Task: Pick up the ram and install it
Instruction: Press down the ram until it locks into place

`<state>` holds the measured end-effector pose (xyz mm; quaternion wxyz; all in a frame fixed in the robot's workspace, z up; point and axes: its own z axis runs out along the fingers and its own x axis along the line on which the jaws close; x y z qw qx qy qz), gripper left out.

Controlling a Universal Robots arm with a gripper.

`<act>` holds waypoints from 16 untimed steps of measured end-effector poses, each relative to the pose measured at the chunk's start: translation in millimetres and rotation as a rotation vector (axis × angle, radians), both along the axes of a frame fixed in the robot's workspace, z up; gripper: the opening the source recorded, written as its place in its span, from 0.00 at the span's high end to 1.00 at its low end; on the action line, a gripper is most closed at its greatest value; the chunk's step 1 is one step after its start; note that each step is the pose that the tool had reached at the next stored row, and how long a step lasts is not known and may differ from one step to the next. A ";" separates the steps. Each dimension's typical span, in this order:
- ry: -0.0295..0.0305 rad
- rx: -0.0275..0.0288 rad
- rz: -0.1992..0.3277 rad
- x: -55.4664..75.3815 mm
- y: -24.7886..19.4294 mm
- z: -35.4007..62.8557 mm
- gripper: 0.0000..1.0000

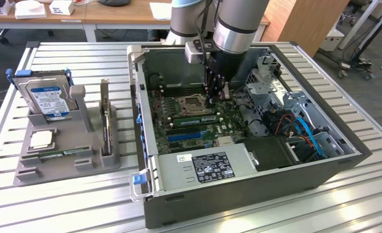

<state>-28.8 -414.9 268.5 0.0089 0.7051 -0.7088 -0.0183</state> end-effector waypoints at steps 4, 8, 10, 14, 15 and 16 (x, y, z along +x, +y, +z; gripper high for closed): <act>0.0000 0.0000 0.000 0.0 0.0 0.0 0.90; 0.0000 -0.0001 0.000 4.1 -0.1 0.1 0.90; 0.0000 0.0003 0.000 8.1 0.0 0.0 0.90; 0.0000 0.0006 0.000 16.2 0.0 0.0 0.90; 0.0000 0.0007 0.000 18.2 0.0 0.0 0.90; 0.0000 0.0008 0.000 20.1 0.0 0.0 0.90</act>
